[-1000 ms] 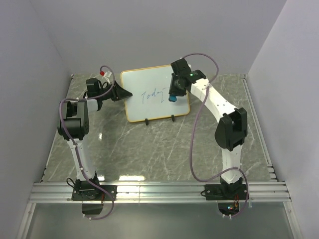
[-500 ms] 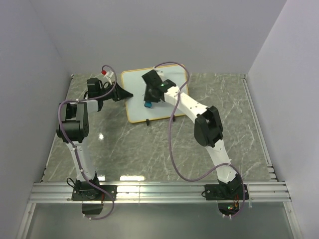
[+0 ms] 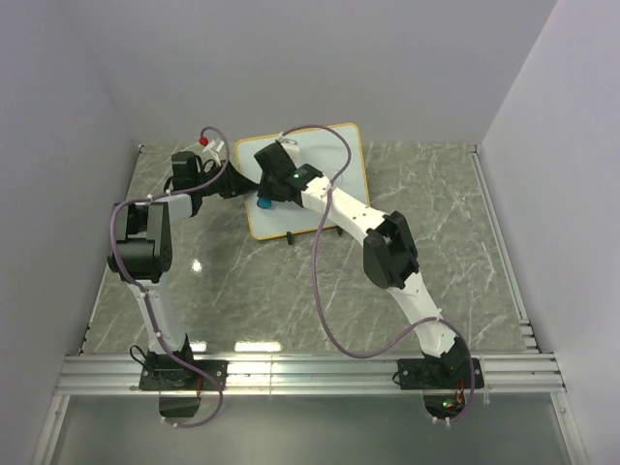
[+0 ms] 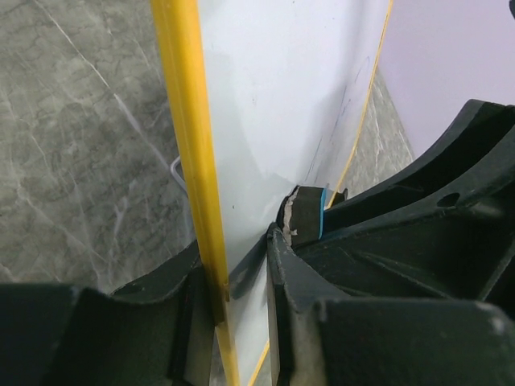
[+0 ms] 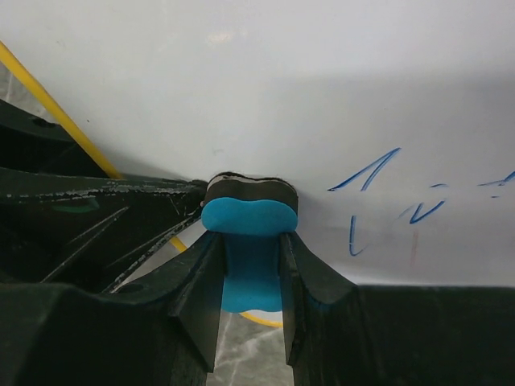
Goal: Erase the whiteboard
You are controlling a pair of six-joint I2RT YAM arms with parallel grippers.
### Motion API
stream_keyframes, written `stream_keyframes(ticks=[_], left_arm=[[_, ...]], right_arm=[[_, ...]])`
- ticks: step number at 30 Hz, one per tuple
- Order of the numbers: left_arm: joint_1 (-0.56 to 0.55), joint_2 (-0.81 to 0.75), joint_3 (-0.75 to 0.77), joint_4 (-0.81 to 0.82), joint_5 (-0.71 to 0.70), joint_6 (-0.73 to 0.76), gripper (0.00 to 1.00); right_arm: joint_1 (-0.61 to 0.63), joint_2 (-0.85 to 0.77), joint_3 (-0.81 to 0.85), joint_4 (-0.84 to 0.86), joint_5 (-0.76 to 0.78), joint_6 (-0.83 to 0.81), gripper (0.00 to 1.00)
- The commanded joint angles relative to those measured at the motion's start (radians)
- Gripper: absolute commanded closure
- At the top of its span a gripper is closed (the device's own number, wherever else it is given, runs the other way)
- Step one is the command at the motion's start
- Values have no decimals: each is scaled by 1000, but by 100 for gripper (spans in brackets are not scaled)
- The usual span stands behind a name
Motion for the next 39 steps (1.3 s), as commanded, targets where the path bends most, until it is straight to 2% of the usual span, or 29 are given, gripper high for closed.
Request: stream_keyframes(ticks=[1, 7, 14, 18, 20, 24, 31, 39], left_arm=[[-59, -49, -17, -92, -16, 130, 100], [-61, -49, -7, -114, -10, 147, 100], [-67, -54, -6, -149, -25, 179, 100], [-68, -58, -3, -161, -30, 189, 100], [-70, -57, 3, -170, -30, 196, 100], [-81, -57, 6, -189, -47, 213, 100], [-87, -51, 6, -198, -63, 219, 100], [-101, -37, 6, -183, -85, 212, 100]], right_arm=[[-78, -17, -145, 67, 172, 13, 100], [-234, -159, -445, 170, 210, 28, 100], [-363, -202, -526, 224, 255, -32, 100], [-423, -217, -538, 196, 263, 8, 100], [-435, -235, -595, 239, 224, 24, 100], [-399, -236, -602, 262, 169, 56, 100], [-242, -196, -455, 218, 144, 117, 100], [-122, -139, -382, 216, 66, 260, 100]])
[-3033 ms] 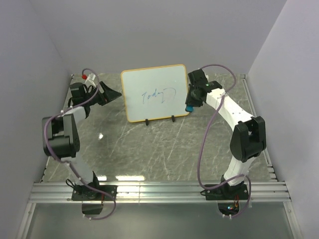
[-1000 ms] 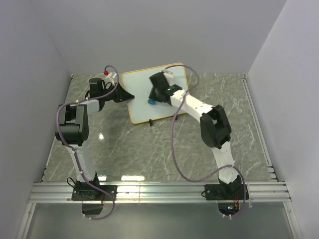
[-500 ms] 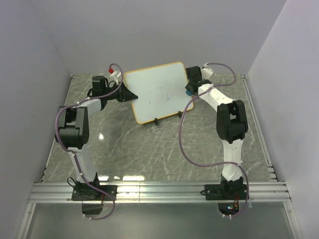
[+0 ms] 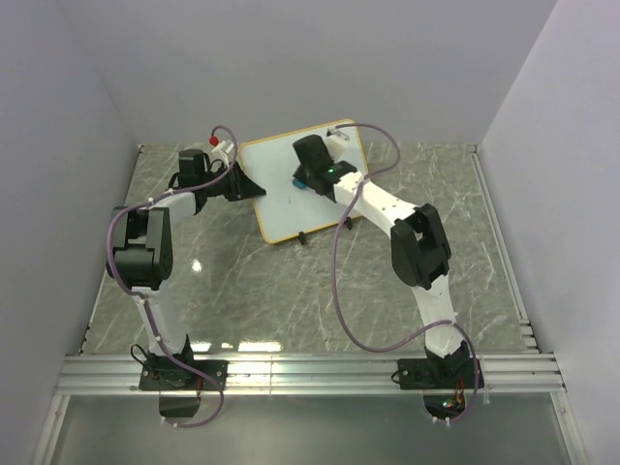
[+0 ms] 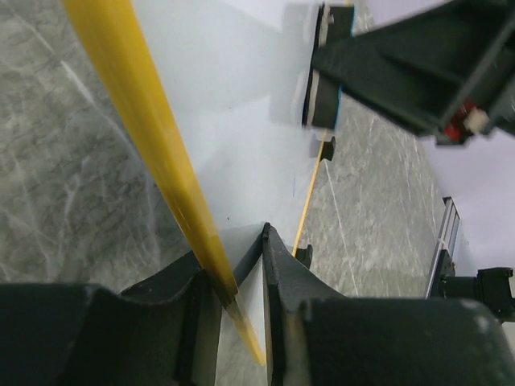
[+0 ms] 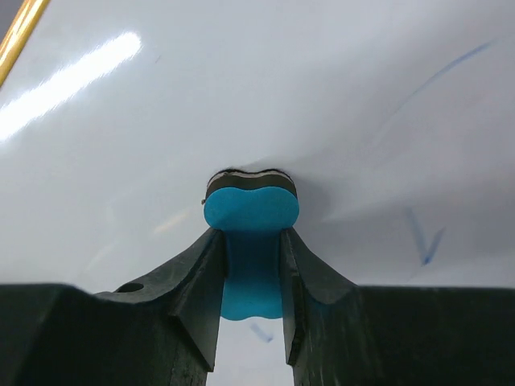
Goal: Erase the whiteboard
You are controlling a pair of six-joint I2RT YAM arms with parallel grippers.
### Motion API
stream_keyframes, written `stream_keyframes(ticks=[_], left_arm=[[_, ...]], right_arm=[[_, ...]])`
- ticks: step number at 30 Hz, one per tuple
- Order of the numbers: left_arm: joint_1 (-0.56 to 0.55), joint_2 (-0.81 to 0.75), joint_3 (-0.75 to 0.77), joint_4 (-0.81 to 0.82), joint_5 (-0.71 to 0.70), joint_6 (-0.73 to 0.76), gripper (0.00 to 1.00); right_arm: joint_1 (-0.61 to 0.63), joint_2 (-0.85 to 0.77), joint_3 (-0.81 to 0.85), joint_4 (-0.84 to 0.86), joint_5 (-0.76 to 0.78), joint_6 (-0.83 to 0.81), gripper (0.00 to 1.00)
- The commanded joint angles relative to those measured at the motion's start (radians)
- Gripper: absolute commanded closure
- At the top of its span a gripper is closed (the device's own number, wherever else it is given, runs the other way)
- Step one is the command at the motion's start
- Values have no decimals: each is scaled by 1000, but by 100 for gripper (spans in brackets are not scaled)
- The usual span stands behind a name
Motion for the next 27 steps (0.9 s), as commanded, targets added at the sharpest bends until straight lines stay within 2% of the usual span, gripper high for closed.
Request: stream_keyframes(ticks=[1, 5, 9, 15, 18, 20, 24, 27], left_arm=[[-48, 34, -11, 15, -74, 107, 100], [-48, 39, -11, 20, -74, 104, 100], [-53, 37, -2, -15, -85, 130, 100], [-61, 39, -3, 14, -96, 121, 100], [-67, 35, -12, 15, -109, 122, 100], [-68, 34, -6, -4, -113, 136, 100], [-68, 32, 0, -14, -116, 144, 100], [-68, 37, 1, -18, -116, 145, 100]], right_arm=[[38, 104, 17, -34, -107, 110, 100], [95, 115, -21, -5, -133, 158, 100], [89, 114, -48, 39, -153, 133, 100], [78, 165, 109, 70, -203, 49, 100], [63, 208, 206, -34, -144, 26, 100], [17, 204, 185, -56, -122, 29, 100], [-70, 136, 39, -5, -111, 50, 100], [-120, 136, 34, -39, -75, 41, 100]])
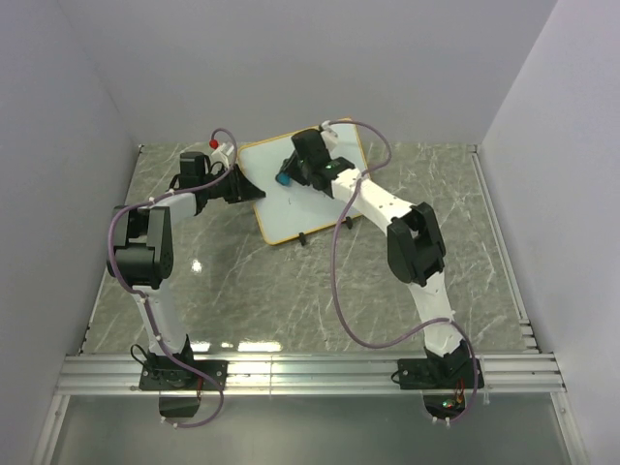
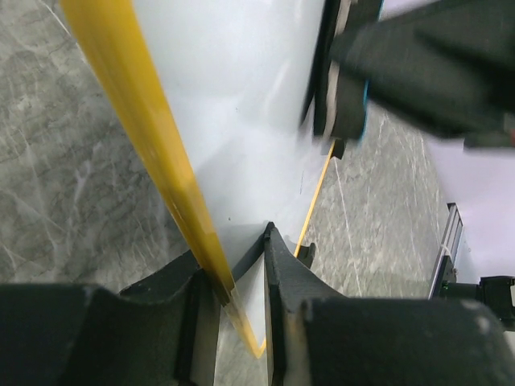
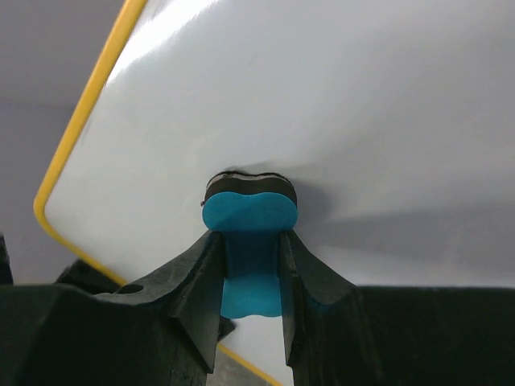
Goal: Erase the whiteboard
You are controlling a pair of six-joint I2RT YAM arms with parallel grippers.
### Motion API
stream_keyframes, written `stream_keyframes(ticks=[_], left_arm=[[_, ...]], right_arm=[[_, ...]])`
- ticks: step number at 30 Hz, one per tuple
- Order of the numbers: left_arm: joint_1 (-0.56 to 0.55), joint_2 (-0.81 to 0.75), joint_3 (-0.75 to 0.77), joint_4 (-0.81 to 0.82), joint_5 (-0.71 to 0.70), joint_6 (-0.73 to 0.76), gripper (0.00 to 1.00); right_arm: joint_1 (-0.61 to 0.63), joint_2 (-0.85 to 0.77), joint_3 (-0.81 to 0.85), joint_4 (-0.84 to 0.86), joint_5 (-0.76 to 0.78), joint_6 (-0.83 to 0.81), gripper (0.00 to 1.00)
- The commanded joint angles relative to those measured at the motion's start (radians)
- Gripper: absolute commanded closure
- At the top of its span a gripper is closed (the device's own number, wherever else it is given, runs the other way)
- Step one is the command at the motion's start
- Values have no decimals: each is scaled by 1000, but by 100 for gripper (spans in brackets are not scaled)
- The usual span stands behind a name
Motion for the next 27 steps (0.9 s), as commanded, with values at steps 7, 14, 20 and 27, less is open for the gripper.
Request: stream_keyframes(ticks=[7, 14, 20, 27], left_arm=[[-71, 26, 16, -29, -99, 179, 100], [-70, 30, 22, -37, -104, 185, 100], [-71, 34, 20, -41, -110, 186, 100], [-67, 40, 19, -31, -105, 173, 100]], right_arm=[[-231, 30, -162, -71, 141, 0, 100], [-276, 16, -210, -74, 138, 9, 100], [-274, 12, -225, -57, 114, 19, 100], [-231, -77, -395, -22, 120, 87, 100]])
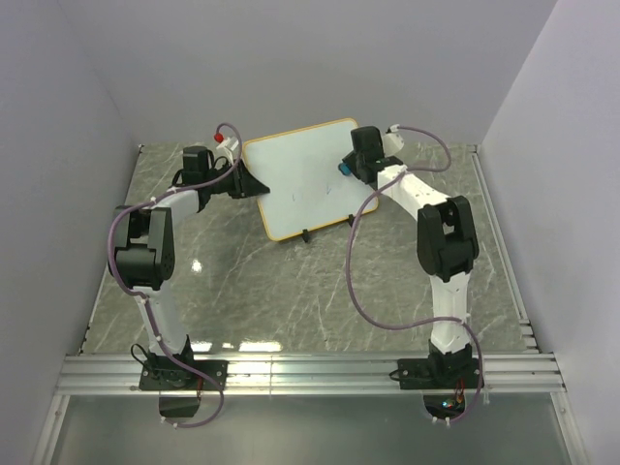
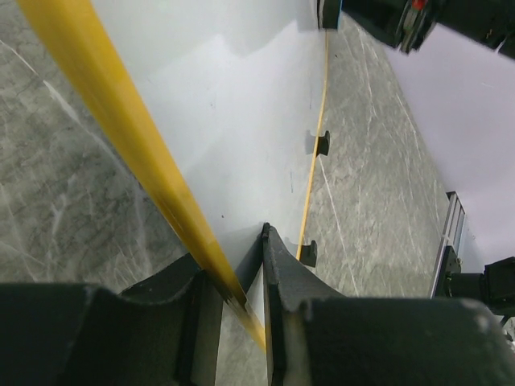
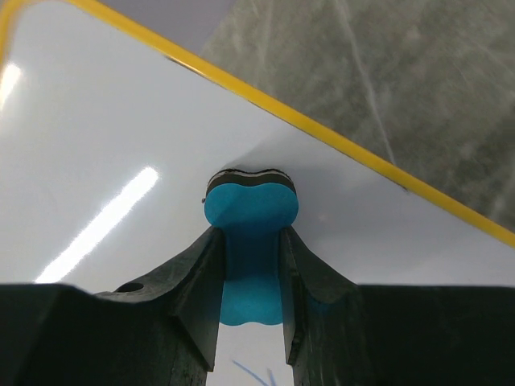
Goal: Erase the whiteboard
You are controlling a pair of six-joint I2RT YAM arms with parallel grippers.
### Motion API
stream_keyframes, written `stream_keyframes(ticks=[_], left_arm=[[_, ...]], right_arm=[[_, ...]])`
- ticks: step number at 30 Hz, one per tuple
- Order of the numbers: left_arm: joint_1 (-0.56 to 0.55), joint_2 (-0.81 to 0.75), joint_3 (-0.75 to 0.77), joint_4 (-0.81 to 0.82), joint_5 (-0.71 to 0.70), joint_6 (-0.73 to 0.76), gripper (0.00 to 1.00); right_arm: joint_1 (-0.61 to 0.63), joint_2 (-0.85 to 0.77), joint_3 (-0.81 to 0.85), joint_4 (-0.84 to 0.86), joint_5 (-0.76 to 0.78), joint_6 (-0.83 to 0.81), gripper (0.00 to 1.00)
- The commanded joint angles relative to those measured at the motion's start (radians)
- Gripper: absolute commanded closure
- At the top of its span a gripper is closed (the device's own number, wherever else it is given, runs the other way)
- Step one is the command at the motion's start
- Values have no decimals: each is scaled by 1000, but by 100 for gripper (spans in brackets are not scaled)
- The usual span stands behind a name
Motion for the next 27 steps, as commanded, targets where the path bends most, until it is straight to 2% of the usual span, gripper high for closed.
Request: stream_keyframes(ticks=[1, 6, 10, 16, 22, 27], left_arm=[[-42, 45, -19, -35, -129, 152, 100], [-40, 48, -16, -32, -129, 147, 100], [-39, 47, -17, -29, -126, 144, 100], [-42, 50, -20, -24, -124, 136, 100], [-50, 59, -17, -23, -126, 132, 100], [-50, 67, -5, -35, -120, 138, 100]], right_arm=[[37, 19, -172, -101, -7, 41, 100], [53, -75, -374, -30, -16, 108, 100], [86, -73, -384, -22, -7, 98, 100], [119, -18, -243, -67, -16, 67, 100], [231, 83, -16, -152, -18, 93, 100], [293, 109, -14, -157, -33, 171, 100]])
